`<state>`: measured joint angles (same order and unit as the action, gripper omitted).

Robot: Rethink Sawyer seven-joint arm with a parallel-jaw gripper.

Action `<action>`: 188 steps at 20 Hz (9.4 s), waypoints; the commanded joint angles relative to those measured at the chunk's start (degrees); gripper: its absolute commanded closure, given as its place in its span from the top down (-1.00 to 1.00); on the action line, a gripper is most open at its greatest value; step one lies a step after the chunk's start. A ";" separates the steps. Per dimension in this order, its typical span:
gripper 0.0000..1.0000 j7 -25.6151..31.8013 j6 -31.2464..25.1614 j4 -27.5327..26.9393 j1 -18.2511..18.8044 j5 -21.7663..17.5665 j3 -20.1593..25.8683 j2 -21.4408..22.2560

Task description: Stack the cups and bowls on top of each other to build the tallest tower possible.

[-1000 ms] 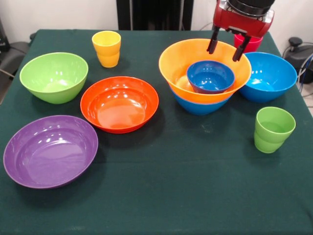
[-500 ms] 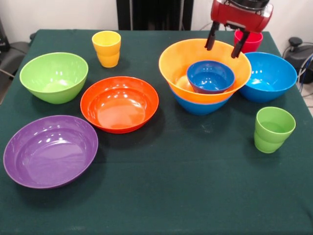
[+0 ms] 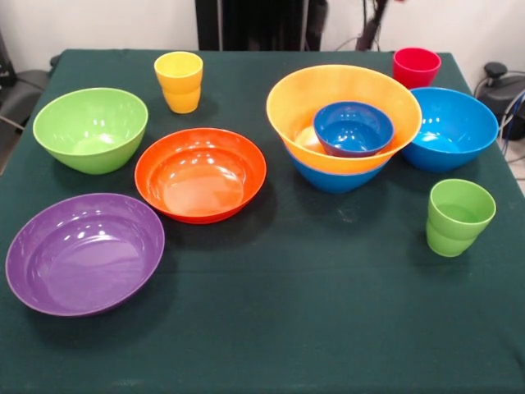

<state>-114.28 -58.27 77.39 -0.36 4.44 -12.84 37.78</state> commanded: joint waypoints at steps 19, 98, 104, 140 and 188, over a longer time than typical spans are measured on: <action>1.00 10.47 -17.56 -37.07 8.26 -5.39 11.46 -16.27; 1.00 -2.21 -28.07 -77.25 26.86 99.77 -99.90 -49.48; 1.00 5.33 -31.63 -77.26 29.52 106.53 -105.51 -47.60; 1.00 9.08 -36.96 -76.61 25.80 79.31 -77.18 -46.30; 1.00 13.15 -25.32 -56.71 16.05 34.76 -29.06 -39.08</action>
<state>-114.70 -87.84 20.51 16.03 43.94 -50.21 0.95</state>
